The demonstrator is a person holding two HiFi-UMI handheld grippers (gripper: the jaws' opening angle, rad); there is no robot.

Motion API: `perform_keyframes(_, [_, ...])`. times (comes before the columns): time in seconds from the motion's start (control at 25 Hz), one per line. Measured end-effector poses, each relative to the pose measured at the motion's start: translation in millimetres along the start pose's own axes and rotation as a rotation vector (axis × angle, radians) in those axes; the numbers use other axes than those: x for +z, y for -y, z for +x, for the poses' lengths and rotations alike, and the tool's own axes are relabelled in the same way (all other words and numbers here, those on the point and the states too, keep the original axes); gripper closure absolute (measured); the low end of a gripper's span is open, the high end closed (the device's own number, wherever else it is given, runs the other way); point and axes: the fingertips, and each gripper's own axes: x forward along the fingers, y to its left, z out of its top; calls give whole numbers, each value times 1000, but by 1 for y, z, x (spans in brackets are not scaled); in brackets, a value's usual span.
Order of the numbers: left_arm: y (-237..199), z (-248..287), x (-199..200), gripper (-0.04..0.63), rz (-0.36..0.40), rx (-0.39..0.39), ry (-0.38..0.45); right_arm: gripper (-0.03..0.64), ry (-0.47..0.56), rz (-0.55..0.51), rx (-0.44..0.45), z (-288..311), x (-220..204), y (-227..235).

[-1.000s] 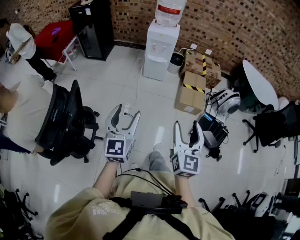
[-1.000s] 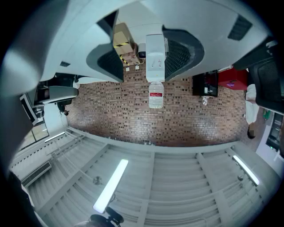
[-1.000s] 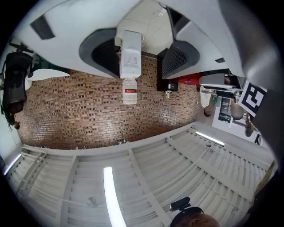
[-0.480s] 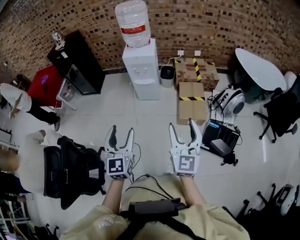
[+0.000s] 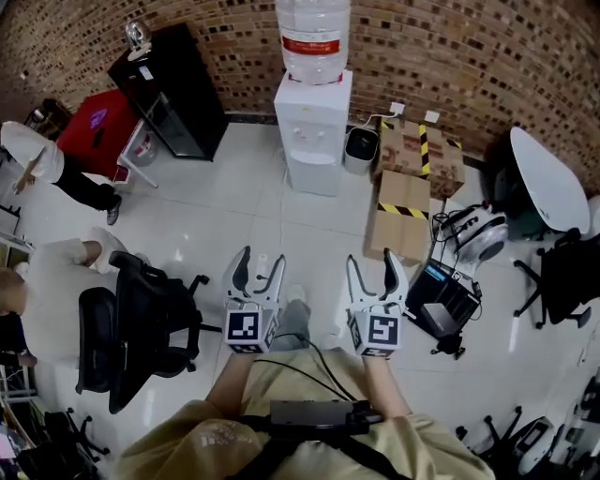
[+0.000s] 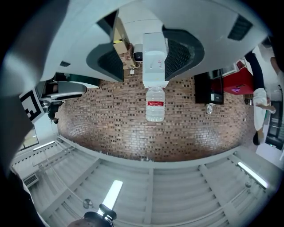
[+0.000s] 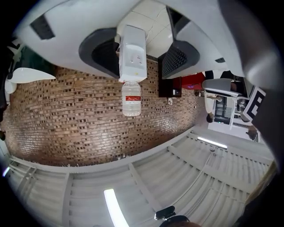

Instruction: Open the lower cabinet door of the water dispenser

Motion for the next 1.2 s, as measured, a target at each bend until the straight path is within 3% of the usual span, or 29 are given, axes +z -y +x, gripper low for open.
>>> perform_keyframes(0.16, [-32, 57, -10, 321, -13, -12, -12, 305, -71, 21, 35, 65, -24, -4])
perform_keyframes(0.36, [-70, 119, -20, 321, -20, -118, -56, 305, -192, -28, 37, 159, -64, -1])
perform_keyframes(0.6, [-92, 198, -72, 321, -1, -171, -119, 305, -250, -76, 77, 263, -126, 26])
perform_keyframes(0.88, [-82, 288, -153, 321, 4, -180, -167, 305, -368, -60, 156, 374, -266, 78])
perform_keyframes(1.0, [-86, 328, -199, 321, -24, -165, -154, 305, -386, -105, 193, 428, -330, 95])
perform_keyframes(1.2, [-95, 379, -280, 321, -44, -111, -92, 305, -431, -131, 231, 504, -470, 128])
